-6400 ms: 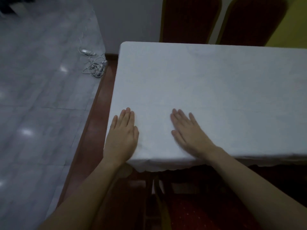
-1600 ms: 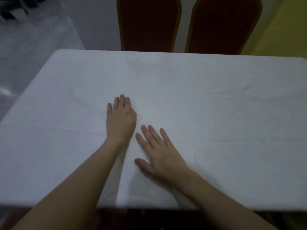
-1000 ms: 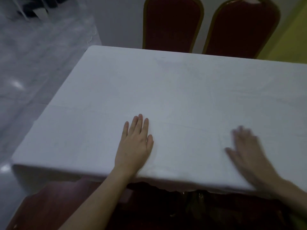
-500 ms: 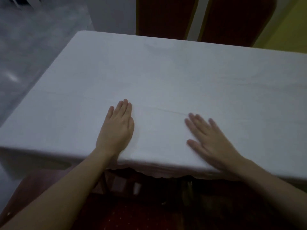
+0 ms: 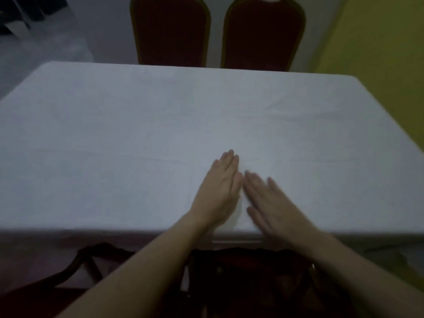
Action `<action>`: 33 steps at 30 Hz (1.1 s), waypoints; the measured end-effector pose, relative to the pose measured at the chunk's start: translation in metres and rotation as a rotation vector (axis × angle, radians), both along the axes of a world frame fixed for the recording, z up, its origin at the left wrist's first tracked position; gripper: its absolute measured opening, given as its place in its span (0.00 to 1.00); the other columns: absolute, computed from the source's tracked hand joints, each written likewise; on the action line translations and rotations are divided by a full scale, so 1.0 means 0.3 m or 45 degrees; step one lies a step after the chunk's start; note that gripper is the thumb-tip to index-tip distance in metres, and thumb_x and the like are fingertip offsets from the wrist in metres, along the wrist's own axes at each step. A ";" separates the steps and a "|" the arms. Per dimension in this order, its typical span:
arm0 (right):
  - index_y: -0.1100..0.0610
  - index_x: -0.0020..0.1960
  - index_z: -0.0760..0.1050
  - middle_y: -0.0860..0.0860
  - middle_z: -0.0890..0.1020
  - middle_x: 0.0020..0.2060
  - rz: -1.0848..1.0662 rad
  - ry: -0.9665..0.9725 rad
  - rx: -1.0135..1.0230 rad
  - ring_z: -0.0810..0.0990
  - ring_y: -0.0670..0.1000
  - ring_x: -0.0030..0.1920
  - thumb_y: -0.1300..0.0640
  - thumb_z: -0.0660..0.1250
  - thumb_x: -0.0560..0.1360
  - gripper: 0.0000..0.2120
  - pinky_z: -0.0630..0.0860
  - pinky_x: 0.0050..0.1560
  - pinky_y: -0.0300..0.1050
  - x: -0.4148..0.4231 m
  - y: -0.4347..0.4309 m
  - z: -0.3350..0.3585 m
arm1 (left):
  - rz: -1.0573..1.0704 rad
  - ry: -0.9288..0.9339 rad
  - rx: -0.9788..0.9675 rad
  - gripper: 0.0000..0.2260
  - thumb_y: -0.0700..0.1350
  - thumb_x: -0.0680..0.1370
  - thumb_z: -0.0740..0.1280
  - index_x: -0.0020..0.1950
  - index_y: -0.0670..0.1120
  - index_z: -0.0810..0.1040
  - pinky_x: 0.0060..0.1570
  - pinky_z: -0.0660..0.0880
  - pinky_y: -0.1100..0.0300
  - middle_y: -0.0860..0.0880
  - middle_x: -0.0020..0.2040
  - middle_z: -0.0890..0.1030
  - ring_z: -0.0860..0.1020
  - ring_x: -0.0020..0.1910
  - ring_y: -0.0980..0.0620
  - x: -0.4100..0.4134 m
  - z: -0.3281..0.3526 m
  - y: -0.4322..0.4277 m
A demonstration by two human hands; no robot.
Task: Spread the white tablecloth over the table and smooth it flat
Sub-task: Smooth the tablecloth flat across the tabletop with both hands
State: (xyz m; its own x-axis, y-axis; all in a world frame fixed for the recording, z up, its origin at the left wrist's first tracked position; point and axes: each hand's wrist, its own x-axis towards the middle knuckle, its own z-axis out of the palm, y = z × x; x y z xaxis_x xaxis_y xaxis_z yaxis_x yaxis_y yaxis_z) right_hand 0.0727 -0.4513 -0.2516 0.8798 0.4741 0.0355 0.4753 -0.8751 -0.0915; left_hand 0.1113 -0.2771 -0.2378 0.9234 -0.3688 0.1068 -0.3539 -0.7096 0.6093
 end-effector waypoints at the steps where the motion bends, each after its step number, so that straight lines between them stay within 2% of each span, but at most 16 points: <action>1: 0.63 0.71 0.66 0.60 0.69 0.70 0.070 -0.004 0.006 0.63 0.57 0.73 0.50 0.50 0.79 0.26 0.51 0.72 0.55 0.000 0.017 -0.010 | 0.070 0.042 -0.096 0.24 0.49 0.81 0.44 0.76 0.42 0.56 0.74 0.41 0.63 0.47 0.78 0.54 0.50 0.77 0.54 0.008 0.018 -0.101; 3: 0.60 0.73 0.62 0.56 0.66 0.73 0.059 0.015 0.070 0.58 0.54 0.75 0.49 0.49 0.79 0.27 0.50 0.73 0.55 -0.008 -0.006 -0.014 | 0.175 0.082 -0.213 0.21 0.45 0.83 0.48 0.77 0.44 0.56 0.74 0.42 0.63 0.49 0.79 0.53 0.49 0.77 0.56 0.030 0.040 -0.231; 5: 0.55 0.77 0.54 0.52 0.55 0.77 -0.037 0.029 0.085 0.48 0.50 0.77 0.42 0.46 0.80 0.30 0.45 0.75 0.52 -0.021 -0.137 -0.015 | 0.220 0.052 -0.132 0.21 0.42 0.83 0.48 0.77 0.42 0.56 0.73 0.42 0.63 0.47 0.78 0.54 0.50 0.77 0.53 0.039 0.026 -0.296; 6: 0.53 0.77 0.51 0.50 0.52 0.77 -0.072 0.014 0.070 0.46 0.49 0.77 0.39 0.44 0.79 0.31 0.43 0.75 0.51 -0.031 -0.220 -0.015 | 0.234 0.003 -0.044 0.21 0.41 0.83 0.48 0.76 0.40 0.57 0.73 0.43 0.62 0.45 0.78 0.56 0.52 0.77 0.51 0.039 0.009 -0.298; 10: 0.47 0.77 0.47 0.47 0.48 0.77 -0.337 0.061 -0.022 0.47 0.49 0.77 0.32 0.36 0.75 0.35 0.42 0.75 0.47 -0.093 -0.672 -0.004 | 0.194 -0.160 0.361 0.28 0.47 0.76 0.45 0.72 0.37 0.65 0.74 0.53 0.48 0.38 0.74 0.64 0.61 0.74 0.42 0.027 -0.041 -0.312; 14: 0.45 0.77 0.42 0.47 0.43 0.77 -0.770 0.159 0.032 0.39 0.46 0.76 0.28 0.32 0.72 0.38 0.40 0.75 0.48 -0.219 -1.087 0.011 | 0.212 -0.163 0.489 0.30 0.49 0.74 0.45 0.73 0.38 0.64 0.74 0.54 0.46 0.39 0.74 0.64 0.60 0.75 0.43 0.020 -0.032 -0.350; 16: 0.47 0.77 0.42 0.48 0.42 0.77 -0.833 0.154 0.009 0.38 0.46 0.76 0.28 0.31 0.72 0.39 0.40 0.75 0.48 -0.258 -1.161 0.005 | 0.242 -0.183 0.490 0.29 0.48 0.75 0.46 0.73 0.38 0.64 0.74 0.53 0.48 0.40 0.75 0.64 0.61 0.75 0.44 0.019 -0.034 -0.352; 19: 0.57 0.77 0.45 0.50 0.43 0.75 -0.774 0.128 0.035 0.43 0.50 0.77 0.32 0.29 0.73 0.42 0.40 0.75 0.48 -0.219 -1.102 0.008 | 0.431 -0.105 0.216 0.25 0.45 0.77 0.49 0.72 0.40 0.67 0.76 0.51 0.53 0.44 0.75 0.65 0.61 0.75 0.49 0.020 -0.016 -0.367; 22: 0.65 0.72 0.63 0.60 0.63 0.73 -0.420 -0.026 0.051 0.64 0.59 0.72 0.42 0.38 0.80 0.34 0.51 0.72 0.52 -0.111 -0.871 0.007 | 0.700 -0.082 0.043 0.20 0.40 0.80 0.52 0.71 0.41 0.69 0.76 0.49 0.55 0.45 0.75 0.65 0.60 0.75 0.52 0.027 -0.014 -0.361; 24: 0.65 0.69 0.68 0.62 0.70 0.69 -0.197 -0.129 0.060 0.68 0.60 0.70 0.46 0.48 0.79 0.29 0.57 0.69 0.57 -0.022 -0.652 -0.020 | 0.767 -0.073 0.058 0.20 0.40 0.80 0.51 0.72 0.41 0.67 0.76 0.47 0.55 0.46 0.75 0.64 0.58 0.75 0.53 0.039 -0.029 -0.347; 26: 0.64 0.70 0.66 0.61 0.68 0.71 -0.076 -0.074 0.106 0.65 0.58 0.72 0.46 0.50 0.76 0.30 0.60 0.72 0.60 0.053 -0.427 -0.025 | 0.785 -0.058 0.060 0.20 0.39 0.81 0.51 0.72 0.40 0.67 0.76 0.48 0.55 0.46 0.75 0.64 0.58 0.75 0.52 0.047 -0.043 -0.335; 29: 0.61 0.76 0.55 0.58 0.56 0.76 0.108 0.079 0.106 0.53 0.55 0.77 0.43 0.42 0.77 0.33 0.49 0.75 0.60 0.136 -0.229 -0.014 | 0.771 -0.076 0.040 0.19 0.40 0.82 0.50 0.72 0.40 0.66 0.76 0.50 0.54 0.46 0.75 0.64 0.59 0.75 0.53 0.038 -0.043 -0.329; 33: 0.46 0.77 0.49 0.50 0.48 0.78 0.031 0.087 0.068 0.46 0.51 0.77 0.33 0.39 0.75 0.34 0.39 0.75 0.54 0.212 -0.341 0.009 | 0.764 -0.042 -0.007 0.20 0.40 0.81 0.50 0.73 0.42 0.66 0.76 0.48 0.58 0.50 0.76 0.63 0.56 0.75 0.58 0.034 -0.030 -0.327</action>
